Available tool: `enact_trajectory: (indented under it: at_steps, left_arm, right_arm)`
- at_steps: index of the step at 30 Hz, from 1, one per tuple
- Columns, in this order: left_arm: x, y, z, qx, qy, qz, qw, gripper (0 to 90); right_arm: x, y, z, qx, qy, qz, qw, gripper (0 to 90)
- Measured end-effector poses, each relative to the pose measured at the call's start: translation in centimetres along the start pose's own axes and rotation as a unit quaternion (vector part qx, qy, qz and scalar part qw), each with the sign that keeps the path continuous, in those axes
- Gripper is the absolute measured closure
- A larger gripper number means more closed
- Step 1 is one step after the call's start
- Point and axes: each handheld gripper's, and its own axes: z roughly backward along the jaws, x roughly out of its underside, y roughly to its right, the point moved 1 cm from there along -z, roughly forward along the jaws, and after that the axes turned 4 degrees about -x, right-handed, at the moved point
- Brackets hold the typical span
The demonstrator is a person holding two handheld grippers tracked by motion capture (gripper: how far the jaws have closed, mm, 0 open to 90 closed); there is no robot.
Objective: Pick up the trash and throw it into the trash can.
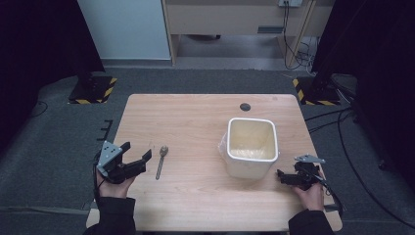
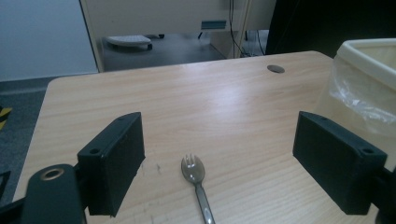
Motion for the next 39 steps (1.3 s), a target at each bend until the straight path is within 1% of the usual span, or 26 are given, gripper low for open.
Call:
enact_trajectory:
  at_steps: [1,5,7,8,9,10,13,15,18,20,21,23,25,27,29,30,32,33,34,36,37,39]
  left_arm:
    - [-0.7,0.2,-0.3,0.001,0.003,-0.004,1.0000,15.6]
    - [-1.6,0.6,-1.3,0.000,0.007,-0.011,0.9999,15.5]
    - [-1.8,0.8,-1.9,0.000,0.005,-0.014,0.9999,15.6]
    - [-1.8,0.8,-1.9,0.000,0.005,-0.014,0.9999,15.5]
    - [-1.7,1.0,-2.7,-0.002,0.001,-0.017,0.9999,15.5]
    - [-1.6,1.1,-3.0,-0.003,-0.002,-0.018,0.9998,15.5]
    - [-1.1,1.3,-4.1,-0.006,-0.012,-0.019,0.9997,15.5]
    - [-0.6,1.4,-4.8,-0.005,-0.019,-0.017,0.9997,15.5]
    - [0.2,1.4,-5.6,-0.013,-0.038,-0.022,0.9989,15.6]
    - [0.5,1.4,-5.9,-0.015,-0.040,-0.020,0.9989,15.8]
    - [1.0,1.3,-6.3,-0.015,-0.045,-0.012,0.9988,16.2]
    - [1.5,1.2,-6.9,-0.018,-0.058,-0.016,0.9980,16.6]
    - [1.8,1.2,-7.3,-0.023,-0.077,-0.020,0.9966,16.3]
    - [2.4,1.2,-7.5,-0.023,-0.074,-0.024,0.9967,16.6]
    - [2.9,1.1,-7.9,-0.024,-0.086,-0.025,0.9957,17.7]
    - [2.9,1.1,-7.9,-0.024,-0.086,-0.025,0.9957,17.6]
    - [3.4,0.9,-8.2,-0.028,-0.100,-0.025,0.9943,17.7]
    - [3.6,0.7,-8.6,-0.031,-0.115,-0.023,0.9927,17.7]
    - [3.8,0.7,-8.8,-0.032,-0.119,-0.024,0.9921,17.8]
    - [4.1,0.7,-8.9,-0.030,-0.117,-0.024,0.9924,19.0]
    - [4.4,0.7,-9.1,-0.029,-0.120,-0.025,0.9920,21.0]
    - [4.7,0.7,-9.4,-0.032,-0.133,-0.030,0.9902,22.0]
  right_arm:
    - [0.0,0.0,0.0,0.000,0.000,0.000,1.0000,0.3]
    - [0.0,0.0,0.0,0.000,0.000,0.000,1.0000,0.3]
    - [0.0,0.0,0.0,0.000,0.000,0.000,1.0000,0.3]
    - [0.0,0.0,0.0,0.000,0.000,0.000,1.0000,0.3]
    - [0.0,0.0,0.0,0.000,0.000,0.000,1.0000,0.3]
    - [0.0,0.0,0.0,0.000,0.000,0.000,1.0000,0.3]
    - [0.0,0.0,0.0,0.000,0.000,0.000,1.0000,0.3]
    - [0.0,0.0,0.0,0.000,0.000,0.000,1.0000,0.3]
    - [0.0,0.0,0.0,0.000,0.000,0.000,1.0000,0.3]
    - [0.0,0.0,0.0,0.000,0.000,0.000,1.0000,0.3]
    - [0.0,0.0,0.0,0.000,0.000,0.000,1.0000,0.3]
    - [0.0,0.0,0.0,0.001,0.000,-0.001,1.0000,0.3]
    - [0.0,0.0,0.0,0.001,0.000,-0.001,1.0000,0.3]
    - [0.0,0.0,0.0,0.001,0.000,-0.001,1.0000,0.3]
    - [0.0,0.0,0.0,0.001,0.000,-0.001,1.0000,0.3]
    - [0.0,0.0,0.0,0.001,0.000,-0.001,1.0000,0.3]
    - [0.0,0.0,0.0,0.001,0.000,-0.001,1.0000,0.3]
    - [0.0,0.0,0.0,0.001,0.000,-0.001,1.0000,0.3]
    - [0.0,0.0,0.0,0.001,0.000,0.000,1.0000,0.3]
    - [0.0,0.0,0.0,0.001,0.000,0.000,1.0000,0.3]
    - [0.0,0.0,0.0,0.001,0.000,-0.001,1.0000,0.3]
    - [0.0,0.0,0.0,0.001,0.000,0.000,1.0000,0.3]
